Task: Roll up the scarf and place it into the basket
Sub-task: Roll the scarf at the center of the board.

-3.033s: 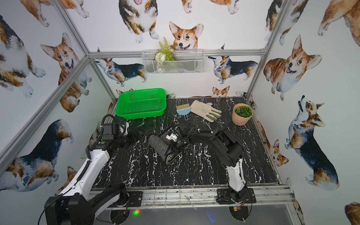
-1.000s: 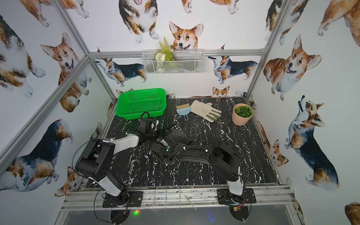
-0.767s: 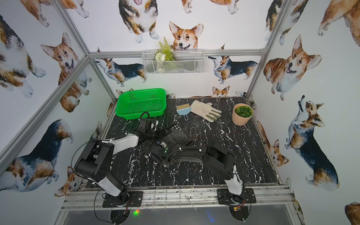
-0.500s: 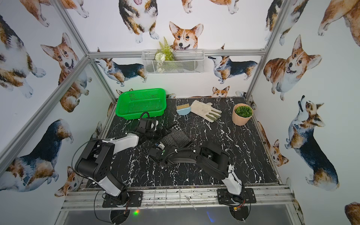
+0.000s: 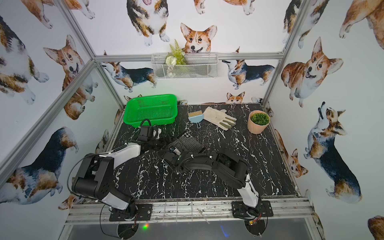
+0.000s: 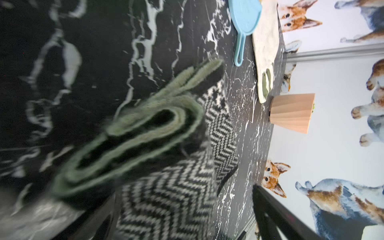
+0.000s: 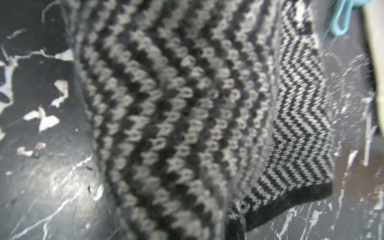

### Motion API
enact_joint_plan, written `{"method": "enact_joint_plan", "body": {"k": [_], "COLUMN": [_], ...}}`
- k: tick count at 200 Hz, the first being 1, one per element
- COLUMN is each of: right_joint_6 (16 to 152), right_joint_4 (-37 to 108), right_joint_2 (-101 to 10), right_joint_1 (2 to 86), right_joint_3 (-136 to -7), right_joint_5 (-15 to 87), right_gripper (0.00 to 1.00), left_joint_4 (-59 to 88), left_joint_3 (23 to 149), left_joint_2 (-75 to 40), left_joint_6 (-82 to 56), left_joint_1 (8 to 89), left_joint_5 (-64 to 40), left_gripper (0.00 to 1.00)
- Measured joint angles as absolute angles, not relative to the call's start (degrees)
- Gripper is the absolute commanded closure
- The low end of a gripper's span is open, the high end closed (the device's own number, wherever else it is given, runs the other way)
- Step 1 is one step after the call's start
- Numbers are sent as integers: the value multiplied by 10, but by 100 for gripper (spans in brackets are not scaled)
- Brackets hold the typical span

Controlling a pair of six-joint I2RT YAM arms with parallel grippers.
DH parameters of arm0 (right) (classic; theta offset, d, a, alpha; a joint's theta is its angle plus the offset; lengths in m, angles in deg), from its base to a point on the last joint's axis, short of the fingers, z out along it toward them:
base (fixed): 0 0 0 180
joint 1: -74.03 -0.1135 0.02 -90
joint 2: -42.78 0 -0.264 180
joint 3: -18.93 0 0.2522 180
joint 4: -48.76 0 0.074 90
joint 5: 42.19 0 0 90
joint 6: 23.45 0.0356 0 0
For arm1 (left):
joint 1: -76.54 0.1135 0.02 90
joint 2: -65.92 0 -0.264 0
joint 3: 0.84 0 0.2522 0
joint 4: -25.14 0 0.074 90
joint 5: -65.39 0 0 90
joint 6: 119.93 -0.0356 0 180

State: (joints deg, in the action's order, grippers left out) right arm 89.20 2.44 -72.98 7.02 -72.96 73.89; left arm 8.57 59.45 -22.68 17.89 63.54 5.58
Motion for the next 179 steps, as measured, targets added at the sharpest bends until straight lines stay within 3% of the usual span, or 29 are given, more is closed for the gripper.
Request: {"method": "enact_joint_plan", "body": {"k": [67,97,133,179], "right_joint_6": [968,1007,1073,1156], "right_joint_4": [50,84,174,304], "right_joint_2": [-655,-633,-583,-544], "right_joint_1": [157,186,229,263], "right_joint_3": [-697,-679,-604,-497], "right_joint_5": [368,250,130,67], "right_gripper": [84,83,82,82], "left_joint_4": [-14,-25,-26,-6], "left_joint_3": [578,562,544,518], "left_joint_2": [-85,-53,-49,-50], "left_joint_6": [135,125,121,121], "left_joint_1": [668,668,668,665], "left_joint_5": [-27,-53,-60,-59], "left_gripper": [0,0,0,0]}}
